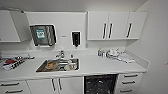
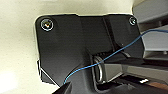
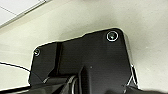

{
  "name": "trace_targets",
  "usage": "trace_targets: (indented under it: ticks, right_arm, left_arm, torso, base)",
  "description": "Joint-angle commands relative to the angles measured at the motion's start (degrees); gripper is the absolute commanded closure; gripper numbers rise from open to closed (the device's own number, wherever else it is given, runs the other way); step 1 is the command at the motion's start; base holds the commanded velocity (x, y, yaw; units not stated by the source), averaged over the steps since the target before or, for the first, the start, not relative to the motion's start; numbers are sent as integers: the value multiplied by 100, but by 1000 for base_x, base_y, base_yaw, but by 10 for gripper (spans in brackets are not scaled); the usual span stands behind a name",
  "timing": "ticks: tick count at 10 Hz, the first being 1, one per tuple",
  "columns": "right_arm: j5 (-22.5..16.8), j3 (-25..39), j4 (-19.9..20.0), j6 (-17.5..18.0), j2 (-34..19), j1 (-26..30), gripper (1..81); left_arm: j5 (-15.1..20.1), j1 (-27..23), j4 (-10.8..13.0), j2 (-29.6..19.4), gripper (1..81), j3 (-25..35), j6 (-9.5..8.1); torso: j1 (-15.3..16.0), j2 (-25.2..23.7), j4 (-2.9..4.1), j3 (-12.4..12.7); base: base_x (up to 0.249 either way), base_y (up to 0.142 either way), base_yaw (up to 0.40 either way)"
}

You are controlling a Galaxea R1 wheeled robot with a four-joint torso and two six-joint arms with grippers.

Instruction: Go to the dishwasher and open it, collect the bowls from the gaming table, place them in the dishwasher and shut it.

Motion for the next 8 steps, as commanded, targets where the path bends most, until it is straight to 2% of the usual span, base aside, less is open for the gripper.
trace_targets:
  ticks: [1, 2, 3, 5, 7, 8]
  right_arm:
    - [-685, -42, 642, 9, 156, 68, 10]
    - [-983, -42, 1529, -463, 252, 41, 10]
    - [-1088, -24, 2168, -1174, 305, 14, 10]
    - [-1546, 37, 3516, -2698, 446, -12, 10]
    - [-1895, 360, 5458, -4840, 455, 49, 10]
    - [-1976, 406, 6042, -5461, 463, 76, 10]
  left_arm:
    - [365, -262, 59, 457, 10, -776, 4]
    - [374, -262, 59, 536, 10, -908, 4]
    - [374, -262, 59, 545, 10, -916, 4]
    - [365, -262, 41, 563, 10, -916, 4]
    - [348, -271, 15, 571, 10, -916, -5]
    - [339, -262, -3, 571, 10, -916, -5]
  torso:
    - [0, 0, 0, 0]
    - [0, 0, 0, 0]
    - [0, 0, 0, 0]
    - [0, 0, 0, 0]
    - [-2, 0, 0, 0]
    - [-2, 0, 0, 0]
  base:
    - [0, 0, 0]
    - [0, 0, 0]
    - [0, 0, 0]
    - [0, 0, 0]
    - [0, 0, 0]
    - [0, 0, 0]
